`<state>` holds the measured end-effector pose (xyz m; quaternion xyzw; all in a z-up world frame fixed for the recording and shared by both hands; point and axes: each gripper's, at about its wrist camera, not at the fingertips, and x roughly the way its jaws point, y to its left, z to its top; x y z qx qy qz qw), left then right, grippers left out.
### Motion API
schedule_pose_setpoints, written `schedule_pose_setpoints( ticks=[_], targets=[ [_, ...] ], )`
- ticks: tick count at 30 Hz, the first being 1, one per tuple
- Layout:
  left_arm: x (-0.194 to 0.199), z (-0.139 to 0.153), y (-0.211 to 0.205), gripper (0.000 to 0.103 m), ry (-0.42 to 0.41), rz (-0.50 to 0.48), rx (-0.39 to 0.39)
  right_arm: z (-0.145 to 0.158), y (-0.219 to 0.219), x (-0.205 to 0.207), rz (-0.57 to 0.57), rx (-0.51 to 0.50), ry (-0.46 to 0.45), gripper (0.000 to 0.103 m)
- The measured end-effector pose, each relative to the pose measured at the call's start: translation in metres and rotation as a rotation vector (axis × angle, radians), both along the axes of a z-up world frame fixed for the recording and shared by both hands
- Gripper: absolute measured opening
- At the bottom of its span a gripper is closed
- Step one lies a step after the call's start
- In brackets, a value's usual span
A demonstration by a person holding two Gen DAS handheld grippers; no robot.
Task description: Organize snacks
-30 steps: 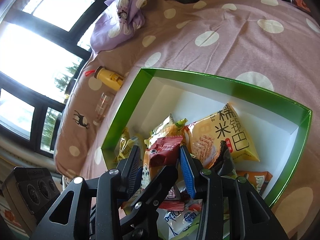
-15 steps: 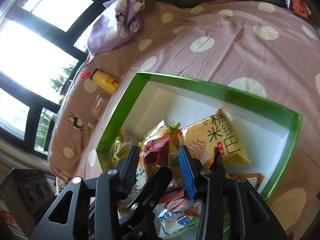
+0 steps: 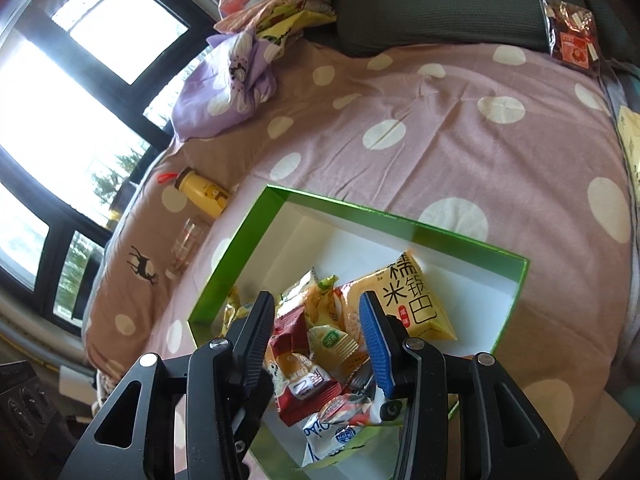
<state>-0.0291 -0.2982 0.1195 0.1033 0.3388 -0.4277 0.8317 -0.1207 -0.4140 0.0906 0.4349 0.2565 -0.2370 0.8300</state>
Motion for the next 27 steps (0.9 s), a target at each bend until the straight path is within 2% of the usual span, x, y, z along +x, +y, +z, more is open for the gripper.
schedule_pose_setpoints(
  ticks=[4,6,10,17,27],
  targets=[
    [-0.005,0.010,0.009,0.102,-0.028,0.023,-0.008,0.007,0.001,-0.007,-0.035,-0.032,-0.005,0.065],
    [-0.008,0.014,0.012,0.102,-0.045,0.036,-0.005,0.010,0.003,-0.008,-0.045,-0.052,0.005,0.067],
    [-0.013,0.016,0.015,0.102,-0.087,0.095,0.053,0.016,0.007,-0.011,-0.039,-0.074,0.003,0.076],
    [-0.012,0.019,0.028,0.102,-0.066,0.122,0.048,0.030,0.015,-0.017,-0.080,-0.172,0.042,0.081],
    [-0.017,0.015,0.029,0.102,-0.042,0.129,0.073,0.030,0.014,-0.019,-0.093,-0.174,0.063,0.081]
  ],
)
